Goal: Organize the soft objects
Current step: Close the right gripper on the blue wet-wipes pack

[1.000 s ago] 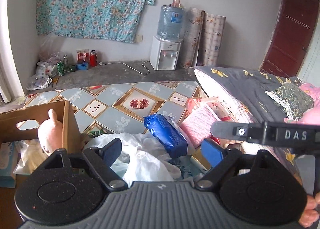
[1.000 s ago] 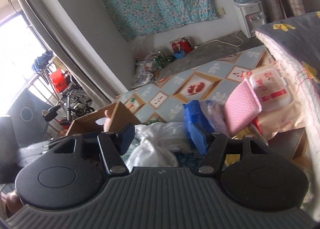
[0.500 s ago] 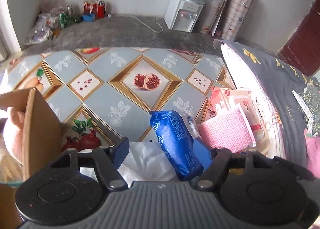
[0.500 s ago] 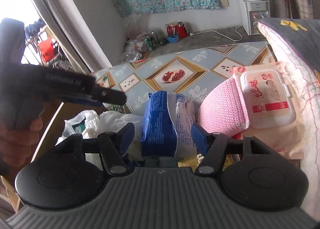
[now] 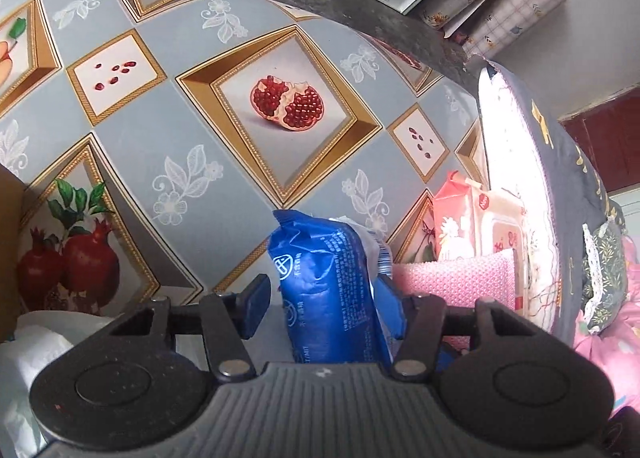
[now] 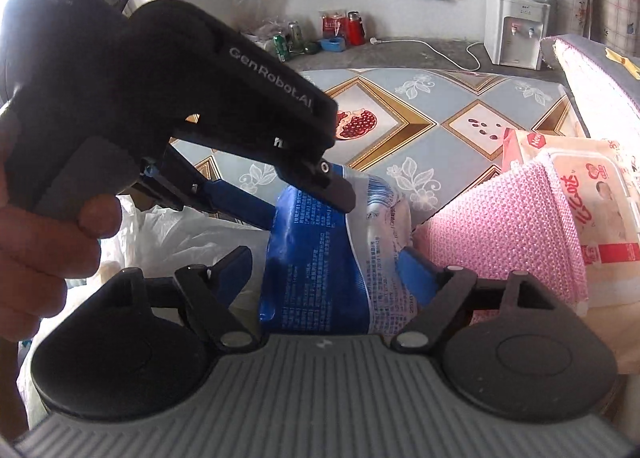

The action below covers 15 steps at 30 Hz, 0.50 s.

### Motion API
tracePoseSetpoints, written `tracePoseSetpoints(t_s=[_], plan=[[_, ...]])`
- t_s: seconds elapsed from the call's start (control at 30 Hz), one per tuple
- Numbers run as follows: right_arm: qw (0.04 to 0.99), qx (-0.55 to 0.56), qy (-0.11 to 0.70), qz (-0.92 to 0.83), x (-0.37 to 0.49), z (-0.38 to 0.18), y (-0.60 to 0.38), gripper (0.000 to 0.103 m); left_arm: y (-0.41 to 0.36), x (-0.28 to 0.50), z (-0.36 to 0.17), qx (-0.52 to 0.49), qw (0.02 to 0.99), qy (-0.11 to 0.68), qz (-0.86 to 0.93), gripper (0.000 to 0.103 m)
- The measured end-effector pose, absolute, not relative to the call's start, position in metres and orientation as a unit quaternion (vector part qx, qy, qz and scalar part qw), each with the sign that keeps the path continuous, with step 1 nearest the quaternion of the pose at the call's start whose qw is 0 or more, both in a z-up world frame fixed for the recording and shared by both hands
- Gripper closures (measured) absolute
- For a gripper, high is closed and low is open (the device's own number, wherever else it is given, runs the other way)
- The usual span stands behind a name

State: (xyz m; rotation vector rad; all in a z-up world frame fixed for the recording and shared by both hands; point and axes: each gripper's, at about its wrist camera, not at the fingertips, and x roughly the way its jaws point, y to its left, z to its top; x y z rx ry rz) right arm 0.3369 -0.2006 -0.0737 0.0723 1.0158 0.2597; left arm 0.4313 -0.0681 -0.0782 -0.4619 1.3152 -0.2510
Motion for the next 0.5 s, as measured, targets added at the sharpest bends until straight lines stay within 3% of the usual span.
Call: tracePoseSetpoints(t_s=[0.13,0.2,0.27,0.5], plan=[[0.866,0.008,0.488,0.113,0.342,-0.077,-0.189,0.024,-0.068,0.434,-0.080,-0.241,0.748,0.607,-0.119,0.045],[0.866,-0.002,0.489,0.101,0.342,-0.076,-0.189,0.037,-0.068,0.432,-0.077,-0.252,0.747,0.602,-0.123,0.045],[0.866,0.004,0.489,0.101,0.342,-0.074,-0.192,0.041,-0.068,0.430,-0.075,-0.258,0.747,0.599,-0.129,0.045],[0.857,0.139,0.488,0.093,0.336,-0.070,-0.239,0.052,-0.069,0.421,-0.065,-0.297,0.740,0.578,-0.173,0.044]])
